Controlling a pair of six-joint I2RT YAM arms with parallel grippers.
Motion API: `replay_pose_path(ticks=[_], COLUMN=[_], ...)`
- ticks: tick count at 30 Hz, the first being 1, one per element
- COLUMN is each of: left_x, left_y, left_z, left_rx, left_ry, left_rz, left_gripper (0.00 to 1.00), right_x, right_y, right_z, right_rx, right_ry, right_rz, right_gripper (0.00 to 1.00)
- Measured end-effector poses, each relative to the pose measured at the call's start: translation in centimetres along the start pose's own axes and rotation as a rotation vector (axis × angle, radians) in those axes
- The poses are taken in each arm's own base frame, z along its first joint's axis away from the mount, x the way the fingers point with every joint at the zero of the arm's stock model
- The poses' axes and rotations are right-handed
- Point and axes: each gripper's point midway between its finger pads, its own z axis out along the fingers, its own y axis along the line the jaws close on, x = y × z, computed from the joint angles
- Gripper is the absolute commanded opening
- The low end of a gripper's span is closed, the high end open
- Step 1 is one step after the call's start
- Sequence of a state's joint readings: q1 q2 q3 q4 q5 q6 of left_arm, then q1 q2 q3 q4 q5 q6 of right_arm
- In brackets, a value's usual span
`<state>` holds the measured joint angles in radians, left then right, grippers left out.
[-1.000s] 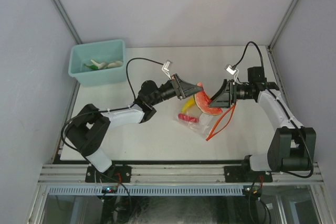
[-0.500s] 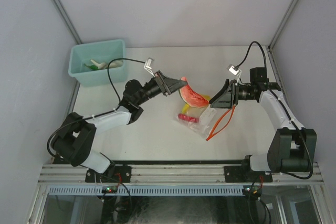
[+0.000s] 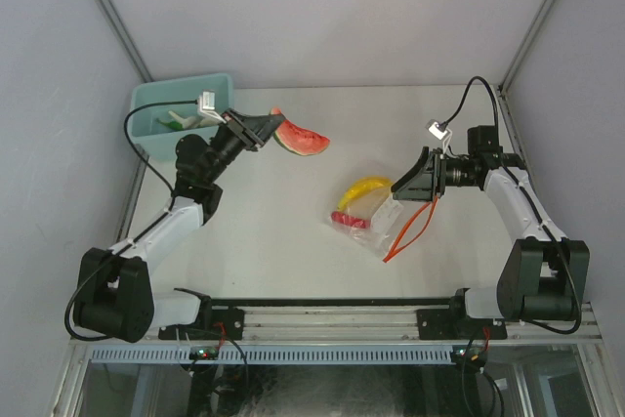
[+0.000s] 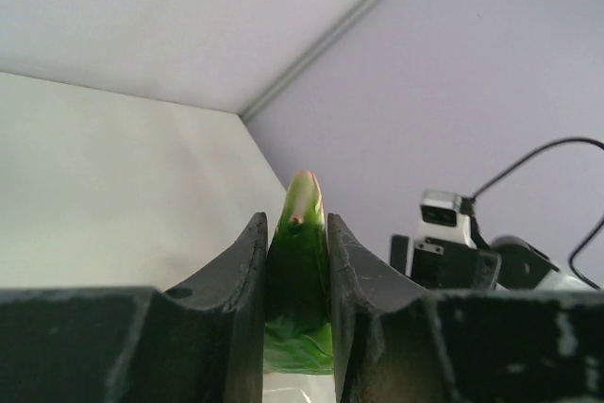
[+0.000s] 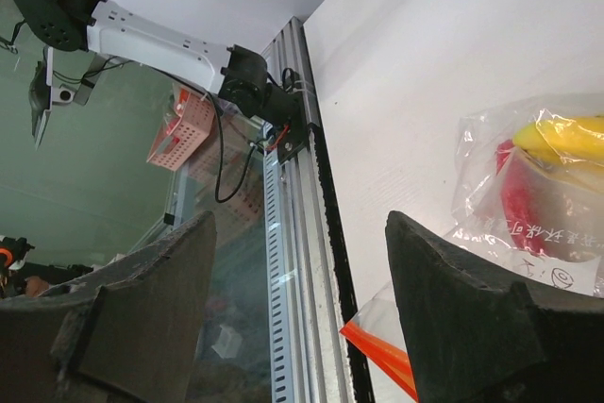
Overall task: Open the zip-top bag and remove the fake food
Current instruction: Place the fake fruit in the bin.
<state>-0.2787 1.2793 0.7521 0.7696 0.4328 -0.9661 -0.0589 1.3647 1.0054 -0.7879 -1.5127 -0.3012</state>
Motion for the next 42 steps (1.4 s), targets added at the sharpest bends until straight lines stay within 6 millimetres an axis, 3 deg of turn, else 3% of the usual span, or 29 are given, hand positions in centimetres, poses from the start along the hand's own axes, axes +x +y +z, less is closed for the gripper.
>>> replay_pose_path(ticks=[8,19,30,36,42], left_x=[-4.9,-13.8,-20.8,-23.3,-24.8], left_y=[4.4,8.9,13.2,16.2,20.6], left_z=[-1.8,-4.6,-5.9,-5.7,-4.5], left_rx=[-0.152,-0.314,-0.594,-0.731,-0.859], left_ry=[-0.091,-0.269,-0.405,-0.420,-0.377], left_rz=[0.066,0.166,0.420,0.496,0.498], left_gripper=[0.00,0.00,0.00,0.00,0.00], right_x=[-0.2,-0.3,-0.3,-0.3,-0.3], right_y=[-0.3,-0.5,-0.6,-0.7,-1.0], right_z=[-0.4,-0.6,-0.7,-0.7,-0.8], right_rx=[0.017,0.025,0.032,0.033,0.034], right_ry=[-0.012,-0.016,-0.021,-0.021,-0.022], right_rz=[0.002,0.003,0.003,-0.004,0.002], right_gripper=[0.71,0.71,0.71,0.71,0.71])
